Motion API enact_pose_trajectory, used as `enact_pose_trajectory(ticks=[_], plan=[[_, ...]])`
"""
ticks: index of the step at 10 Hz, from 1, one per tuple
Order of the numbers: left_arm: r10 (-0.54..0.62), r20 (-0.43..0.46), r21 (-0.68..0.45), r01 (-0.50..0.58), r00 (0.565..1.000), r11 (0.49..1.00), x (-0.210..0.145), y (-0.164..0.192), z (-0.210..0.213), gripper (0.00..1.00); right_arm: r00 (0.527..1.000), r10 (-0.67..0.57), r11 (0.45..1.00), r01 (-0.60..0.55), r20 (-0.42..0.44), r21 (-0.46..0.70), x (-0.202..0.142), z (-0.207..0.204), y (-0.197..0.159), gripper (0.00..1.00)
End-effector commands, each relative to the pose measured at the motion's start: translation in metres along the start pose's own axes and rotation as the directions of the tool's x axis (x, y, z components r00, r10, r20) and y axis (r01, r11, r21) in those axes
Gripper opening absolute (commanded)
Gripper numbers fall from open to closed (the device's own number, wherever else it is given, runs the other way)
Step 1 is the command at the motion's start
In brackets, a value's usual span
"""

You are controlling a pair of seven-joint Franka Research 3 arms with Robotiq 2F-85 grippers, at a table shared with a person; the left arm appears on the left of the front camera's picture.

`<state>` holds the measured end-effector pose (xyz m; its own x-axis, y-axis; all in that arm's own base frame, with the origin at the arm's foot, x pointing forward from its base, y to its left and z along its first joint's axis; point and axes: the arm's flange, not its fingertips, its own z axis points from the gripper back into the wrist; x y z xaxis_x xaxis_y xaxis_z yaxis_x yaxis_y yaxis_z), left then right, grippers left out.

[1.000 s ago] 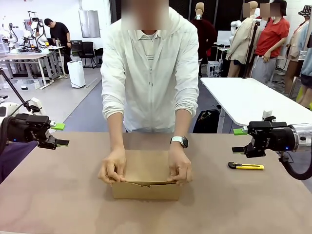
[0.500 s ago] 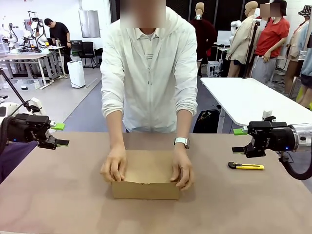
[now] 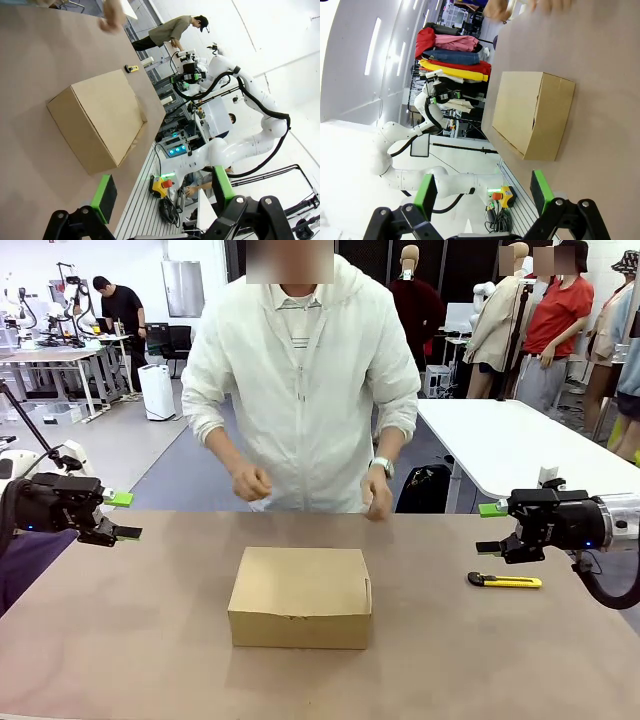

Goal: Pack the items into the box.
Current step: Close the Mailer Box.

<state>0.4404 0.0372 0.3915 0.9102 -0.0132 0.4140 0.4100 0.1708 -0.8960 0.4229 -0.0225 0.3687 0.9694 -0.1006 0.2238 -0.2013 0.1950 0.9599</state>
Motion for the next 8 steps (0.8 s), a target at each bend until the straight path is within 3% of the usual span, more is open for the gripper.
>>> enact_pose_trajectory(ticks=[1,8], plan=[[-0.011,0.016,-0.019,0.012,1.000,1.000,0.0004,-0.0016,0.0009,1.00,1.000,0.020,1.000,-0.020,0.000,0.006,0.0044,0.0013,0.0010,1.00],[-0.011,0.016,-0.019,0.012,1.000,1.000,0.0004,-0.0016,0.0009,1.00,1.000,0.020,1.000,-0.020,0.000,0.006,0.0044,0.0013,0.0010,1.00]])
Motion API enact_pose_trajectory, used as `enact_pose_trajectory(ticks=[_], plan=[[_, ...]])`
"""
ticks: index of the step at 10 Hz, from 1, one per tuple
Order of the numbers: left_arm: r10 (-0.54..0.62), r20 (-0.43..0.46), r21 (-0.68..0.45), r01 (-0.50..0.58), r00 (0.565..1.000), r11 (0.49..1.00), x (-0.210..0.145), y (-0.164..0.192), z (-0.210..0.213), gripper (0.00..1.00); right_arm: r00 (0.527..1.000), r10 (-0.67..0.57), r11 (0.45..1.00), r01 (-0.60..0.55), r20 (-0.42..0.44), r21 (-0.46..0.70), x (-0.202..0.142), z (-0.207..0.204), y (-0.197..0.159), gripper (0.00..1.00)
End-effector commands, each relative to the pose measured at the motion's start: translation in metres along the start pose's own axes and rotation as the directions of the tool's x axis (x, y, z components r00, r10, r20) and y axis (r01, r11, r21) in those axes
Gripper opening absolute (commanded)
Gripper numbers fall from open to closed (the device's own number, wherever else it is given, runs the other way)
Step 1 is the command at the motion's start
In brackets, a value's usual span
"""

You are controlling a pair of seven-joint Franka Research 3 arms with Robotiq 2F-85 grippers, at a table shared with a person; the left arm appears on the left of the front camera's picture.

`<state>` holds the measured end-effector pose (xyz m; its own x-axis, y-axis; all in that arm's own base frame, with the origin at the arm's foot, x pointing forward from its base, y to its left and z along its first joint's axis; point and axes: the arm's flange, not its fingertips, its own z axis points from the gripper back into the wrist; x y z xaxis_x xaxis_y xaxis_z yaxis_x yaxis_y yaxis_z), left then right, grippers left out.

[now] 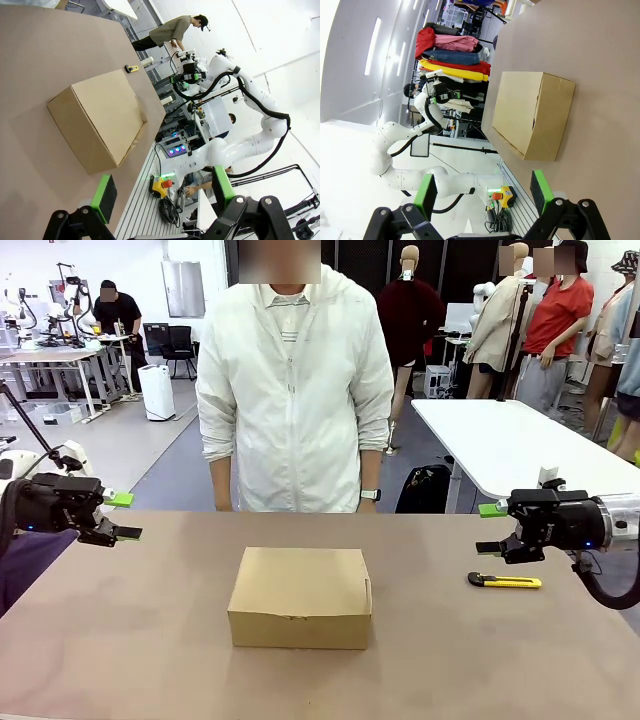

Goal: Pack the items into the box.
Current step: Close the Mailer Box.

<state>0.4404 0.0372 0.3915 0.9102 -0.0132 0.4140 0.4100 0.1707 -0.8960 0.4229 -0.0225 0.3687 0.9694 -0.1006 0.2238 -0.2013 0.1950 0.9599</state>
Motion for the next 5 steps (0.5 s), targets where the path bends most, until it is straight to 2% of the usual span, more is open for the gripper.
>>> enact_pose_trajectory(ticks=[1,5], plan=[[-0.011,0.016,-0.019,0.012,1.000,1.000,0.0004,-0.0016,0.0009,1.00,1.000,0.020,1.000,-0.020,0.000,0.006,0.0044,0.0013,0.0010,1.00],[-0.011,0.016,-0.019,0.012,1.000,1.000,0.0004,-0.0016,0.0009,1.00,1.000,0.020,1.000,-0.020,0.000,0.006,0.0044,0.0013,0.0010,1.00]])
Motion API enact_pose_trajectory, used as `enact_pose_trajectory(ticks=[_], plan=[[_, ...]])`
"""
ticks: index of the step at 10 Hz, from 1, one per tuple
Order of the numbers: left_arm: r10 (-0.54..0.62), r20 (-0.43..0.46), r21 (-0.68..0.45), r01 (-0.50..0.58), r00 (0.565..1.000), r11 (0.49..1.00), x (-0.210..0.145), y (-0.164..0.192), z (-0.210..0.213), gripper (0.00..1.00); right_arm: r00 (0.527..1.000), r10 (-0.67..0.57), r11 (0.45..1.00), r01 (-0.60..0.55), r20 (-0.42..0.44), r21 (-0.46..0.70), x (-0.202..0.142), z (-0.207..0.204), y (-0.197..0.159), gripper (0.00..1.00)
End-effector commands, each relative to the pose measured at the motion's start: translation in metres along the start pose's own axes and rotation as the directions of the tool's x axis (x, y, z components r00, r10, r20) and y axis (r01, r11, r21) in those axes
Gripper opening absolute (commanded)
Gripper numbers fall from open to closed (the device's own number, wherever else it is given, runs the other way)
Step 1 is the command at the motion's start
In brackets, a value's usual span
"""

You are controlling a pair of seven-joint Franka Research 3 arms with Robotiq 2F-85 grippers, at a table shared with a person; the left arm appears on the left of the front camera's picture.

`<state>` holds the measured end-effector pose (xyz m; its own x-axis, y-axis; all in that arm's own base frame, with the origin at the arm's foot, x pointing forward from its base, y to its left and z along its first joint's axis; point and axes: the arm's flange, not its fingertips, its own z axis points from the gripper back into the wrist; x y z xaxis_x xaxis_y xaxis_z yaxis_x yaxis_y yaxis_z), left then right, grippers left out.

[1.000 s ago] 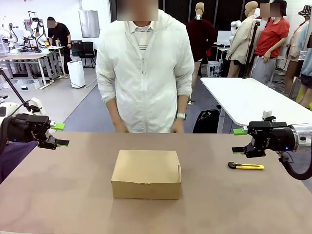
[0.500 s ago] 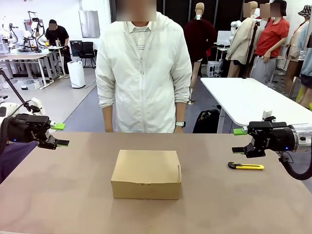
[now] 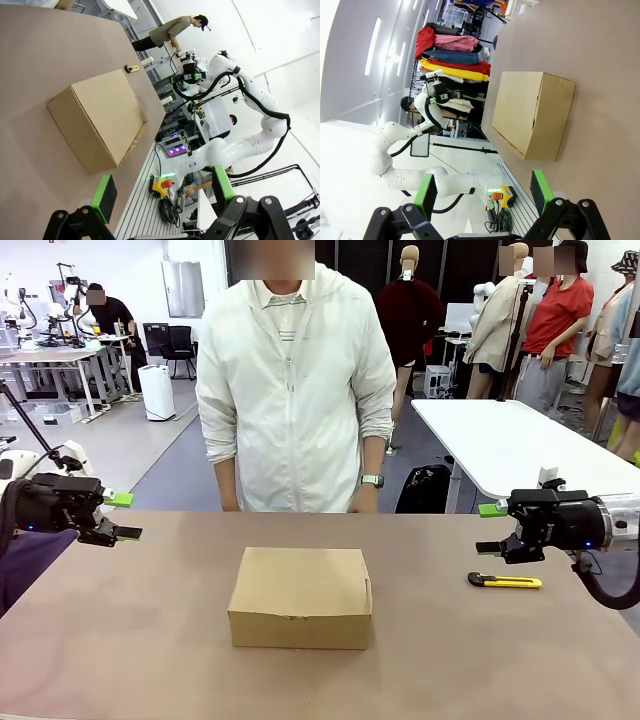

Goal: Pack the items into the box.
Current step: Close the Mailer Box.

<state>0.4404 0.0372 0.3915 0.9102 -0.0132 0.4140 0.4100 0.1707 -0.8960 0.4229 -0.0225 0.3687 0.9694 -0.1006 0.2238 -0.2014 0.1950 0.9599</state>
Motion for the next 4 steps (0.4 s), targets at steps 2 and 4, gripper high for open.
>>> enact_pose_trajectory(ticks=[2,4], plan=[[-0.011,0.016,-0.019,0.012,1.000,1.000,0.0004,-0.0016,0.0009,1.00,1.000,0.020,1.000,-0.020,0.000,0.006,0.0044,0.0013,0.0010,1.00],[-0.011,0.016,-0.019,0.012,1.000,1.000,0.0004,-0.0016,0.0009,1.00,1.000,0.020,1.000,-0.020,0.000,0.006,0.0044,0.0013,0.0010,1.00]])
